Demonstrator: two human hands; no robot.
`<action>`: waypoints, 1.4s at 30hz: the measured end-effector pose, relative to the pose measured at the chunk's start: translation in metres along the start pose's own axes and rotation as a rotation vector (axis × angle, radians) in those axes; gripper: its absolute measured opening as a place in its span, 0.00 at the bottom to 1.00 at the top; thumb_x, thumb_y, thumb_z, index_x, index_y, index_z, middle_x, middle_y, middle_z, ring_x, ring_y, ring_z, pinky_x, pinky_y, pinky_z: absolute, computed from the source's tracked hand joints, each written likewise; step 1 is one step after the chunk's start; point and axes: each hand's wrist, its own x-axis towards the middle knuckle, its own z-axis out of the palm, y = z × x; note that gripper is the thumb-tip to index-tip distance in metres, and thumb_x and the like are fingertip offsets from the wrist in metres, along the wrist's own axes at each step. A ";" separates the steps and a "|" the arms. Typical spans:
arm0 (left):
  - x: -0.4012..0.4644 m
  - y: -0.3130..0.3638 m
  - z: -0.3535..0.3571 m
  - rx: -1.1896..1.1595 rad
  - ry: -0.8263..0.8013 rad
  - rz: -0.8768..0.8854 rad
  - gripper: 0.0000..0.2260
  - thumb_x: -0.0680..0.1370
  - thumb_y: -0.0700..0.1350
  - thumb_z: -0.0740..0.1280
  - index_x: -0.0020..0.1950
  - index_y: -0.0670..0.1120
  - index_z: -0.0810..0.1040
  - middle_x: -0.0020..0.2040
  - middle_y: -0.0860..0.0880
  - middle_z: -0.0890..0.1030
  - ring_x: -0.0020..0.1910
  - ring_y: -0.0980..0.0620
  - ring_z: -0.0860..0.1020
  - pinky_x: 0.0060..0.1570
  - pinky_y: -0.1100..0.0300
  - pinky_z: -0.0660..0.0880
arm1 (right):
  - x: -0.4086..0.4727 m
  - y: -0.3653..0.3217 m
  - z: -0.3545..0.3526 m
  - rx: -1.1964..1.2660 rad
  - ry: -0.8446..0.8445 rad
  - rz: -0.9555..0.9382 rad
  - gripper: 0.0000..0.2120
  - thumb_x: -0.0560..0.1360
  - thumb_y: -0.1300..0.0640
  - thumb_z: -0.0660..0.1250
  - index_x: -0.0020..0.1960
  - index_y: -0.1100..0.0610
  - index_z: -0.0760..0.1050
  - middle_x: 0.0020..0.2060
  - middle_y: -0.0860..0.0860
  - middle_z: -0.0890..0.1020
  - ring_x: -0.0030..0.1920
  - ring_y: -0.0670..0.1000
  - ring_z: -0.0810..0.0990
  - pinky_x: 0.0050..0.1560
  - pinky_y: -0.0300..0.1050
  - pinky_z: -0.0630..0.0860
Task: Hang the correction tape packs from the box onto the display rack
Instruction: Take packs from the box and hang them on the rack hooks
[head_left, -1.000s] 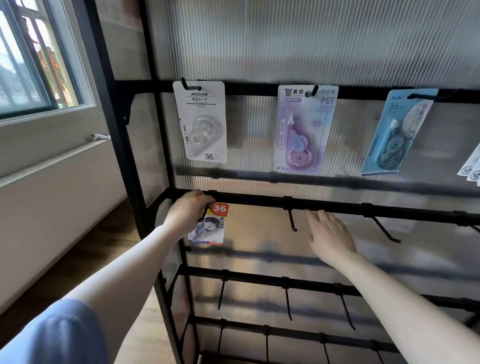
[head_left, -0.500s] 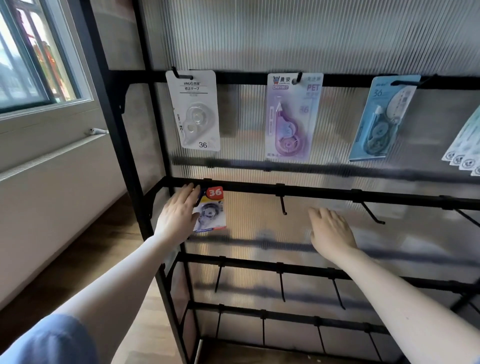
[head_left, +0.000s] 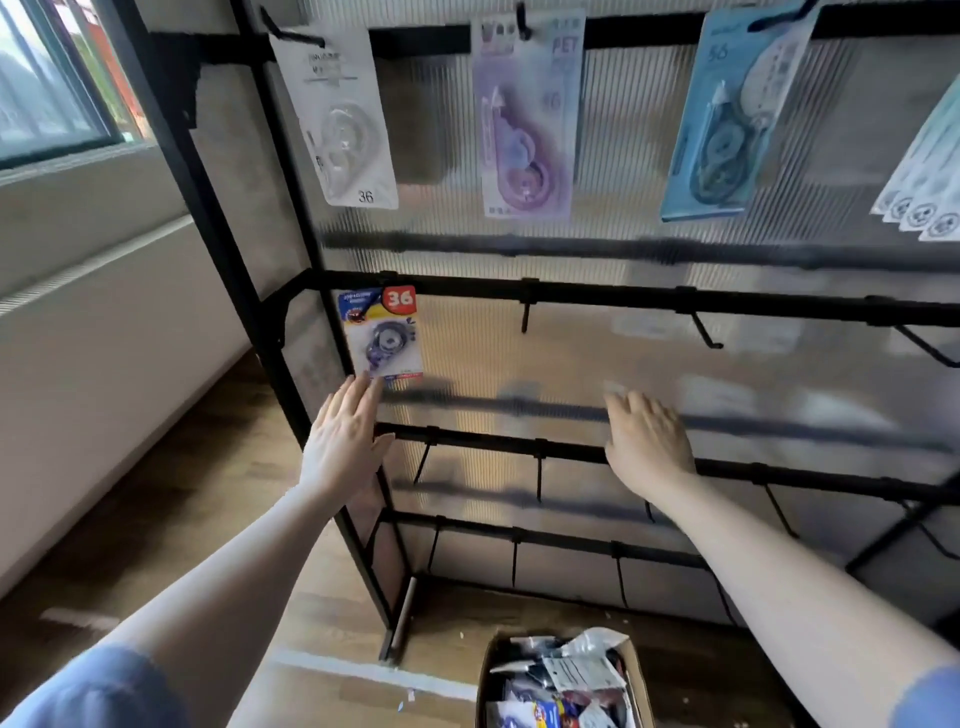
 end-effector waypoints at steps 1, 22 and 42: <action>-0.008 0.010 0.006 -0.004 -0.027 -0.003 0.33 0.75 0.47 0.69 0.75 0.44 0.58 0.75 0.45 0.59 0.75 0.46 0.55 0.72 0.52 0.53 | -0.006 0.006 0.006 0.005 -0.023 0.005 0.24 0.77 0.60 0.60 0.72 0.57 0.59 0.65 0.57 0.70 0.63 0.57 0.71 0.62 0.48 0.68; -0.164 0.171 0.174 -0.073 -0.462 -0.051 0.33 0.76 0.50 0.66 0.76 0.46 0.55 0.77 0.47 0.55 0.76 0.49 0.51 0.74 0.54 0.47 | -0.146 0.145 0.182 0.071 -0.392 0.002 0.23 0.79 0.54 0.58 0.72 0.57 0.59 0.68 0.57 0.66 0.68 0.57 0.64 0.67 0.50 0.62; -0.275 0.143 0.356 -0.007 -0.853 0.038 0.32 0.79 0.55 0.59 0.77 0.49 0.46 0.77 0.50 0.48 0.76 0.52 0.45 0.73 0.58 0.41 | -0.239 0.119 0.390 0.133 -0.741 0.026 0.23 0.79 0.53 0.58 0.73 0.56 0.59 0.70 0.56 0.65 0.69 0.56 0.66 0.68 0.50 0.63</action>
